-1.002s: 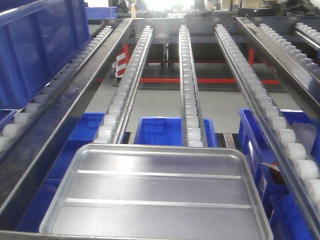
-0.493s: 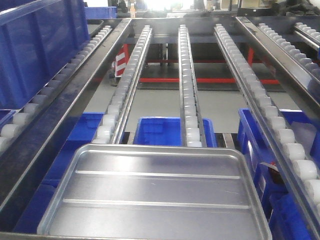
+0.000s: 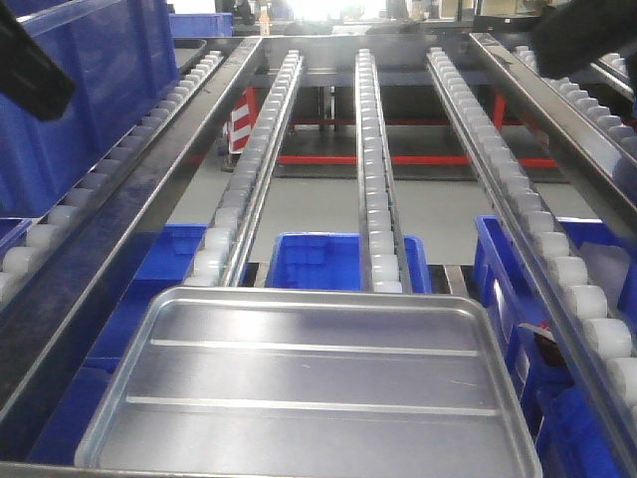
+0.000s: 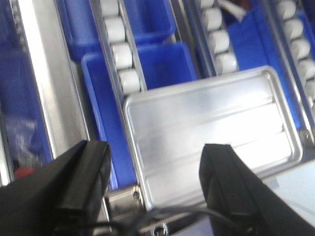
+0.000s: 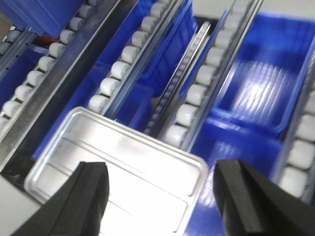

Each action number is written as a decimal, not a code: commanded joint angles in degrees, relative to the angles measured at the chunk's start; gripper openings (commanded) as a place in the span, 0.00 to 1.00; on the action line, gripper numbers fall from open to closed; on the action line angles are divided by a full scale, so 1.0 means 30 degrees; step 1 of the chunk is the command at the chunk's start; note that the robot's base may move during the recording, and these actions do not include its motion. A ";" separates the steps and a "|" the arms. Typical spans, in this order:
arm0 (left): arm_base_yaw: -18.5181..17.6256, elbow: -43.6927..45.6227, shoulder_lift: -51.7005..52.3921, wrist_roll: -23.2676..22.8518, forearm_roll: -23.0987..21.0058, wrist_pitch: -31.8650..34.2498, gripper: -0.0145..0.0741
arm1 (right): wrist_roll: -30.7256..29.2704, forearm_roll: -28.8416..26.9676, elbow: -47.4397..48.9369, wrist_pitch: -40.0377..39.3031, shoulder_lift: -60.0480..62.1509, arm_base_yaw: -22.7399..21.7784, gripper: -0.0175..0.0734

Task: Grab silver tray and stack on right shelf
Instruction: 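Lower both grippers onto the near corners of the silver tray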

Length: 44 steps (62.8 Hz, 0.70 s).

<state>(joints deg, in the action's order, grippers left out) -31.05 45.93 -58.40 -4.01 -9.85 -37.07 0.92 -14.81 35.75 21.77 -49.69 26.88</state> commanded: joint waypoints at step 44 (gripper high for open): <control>-0.2164 0.5026 -0.7496 -0.6312 0.4574 -0.4296 0.52 | 0.8697 0.6549 0.5333 0.6133 -0.8721 0.0029 0.80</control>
<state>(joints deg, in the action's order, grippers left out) -37.07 58.92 -81.19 -20.46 3.40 -51.52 23.06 1.66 49.76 41.92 -77.01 27.09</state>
